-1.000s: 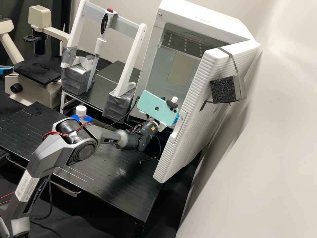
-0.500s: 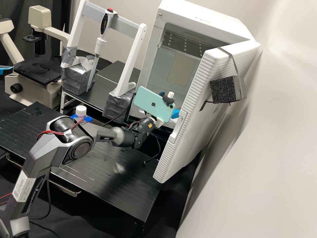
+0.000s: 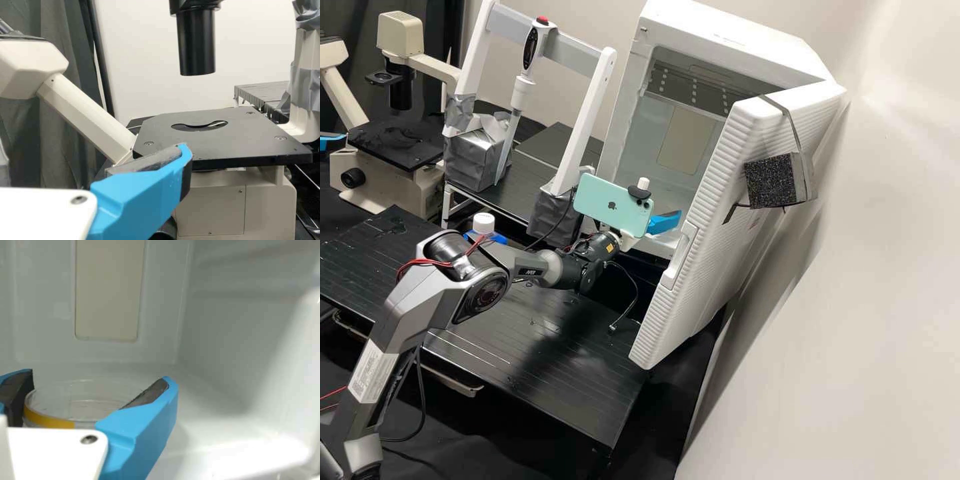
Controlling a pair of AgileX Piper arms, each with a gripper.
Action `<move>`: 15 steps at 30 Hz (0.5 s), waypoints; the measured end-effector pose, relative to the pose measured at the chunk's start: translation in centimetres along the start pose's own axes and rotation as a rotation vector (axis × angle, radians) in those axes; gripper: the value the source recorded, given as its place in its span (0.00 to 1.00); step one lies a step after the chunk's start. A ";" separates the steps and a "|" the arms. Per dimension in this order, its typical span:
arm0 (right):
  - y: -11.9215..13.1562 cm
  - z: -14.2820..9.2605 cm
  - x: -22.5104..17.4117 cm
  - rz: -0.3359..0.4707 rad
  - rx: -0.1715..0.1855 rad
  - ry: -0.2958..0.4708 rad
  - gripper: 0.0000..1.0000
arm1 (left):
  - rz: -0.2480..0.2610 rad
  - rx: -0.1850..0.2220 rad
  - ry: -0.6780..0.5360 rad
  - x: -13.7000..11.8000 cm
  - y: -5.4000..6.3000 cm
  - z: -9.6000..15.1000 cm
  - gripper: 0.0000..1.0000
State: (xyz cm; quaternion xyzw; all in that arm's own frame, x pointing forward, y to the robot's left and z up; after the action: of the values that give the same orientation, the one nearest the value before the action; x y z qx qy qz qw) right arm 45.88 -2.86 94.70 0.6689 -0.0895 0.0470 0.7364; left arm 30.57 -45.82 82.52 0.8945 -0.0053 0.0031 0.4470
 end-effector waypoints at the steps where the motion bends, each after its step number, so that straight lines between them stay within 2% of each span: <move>1: -0.1 0.1 0.0 -0.001 -0.001 -0.002 0.00 | 0.000 0.000 0.000 0.0 0.0 0.0 1.00; 11: 0.0 1.4 0.2 0.015 0.003 -0.013 0.00 | 0.000 0.000 0.000 0.0 0.0 0.0 1.00; 12: 0.0 1.4 0.2 0.015 0.003 -0.013 1.00 | 0.000 0.000 0.000 0.0 0.0 0.0 1.00; 15: 0.1 1.8 0.2 0.023 0.007 -0.014 1.00 | 0.000 0.000 0.000 0.0 0.0 0.0 1.00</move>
State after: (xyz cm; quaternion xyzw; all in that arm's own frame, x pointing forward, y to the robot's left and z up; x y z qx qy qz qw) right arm 45.90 -4.64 95.00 0.6708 -0.1023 0.0508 0.7328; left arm 30.57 -45.82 82.52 0.8945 -0.0053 0.0031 0.4470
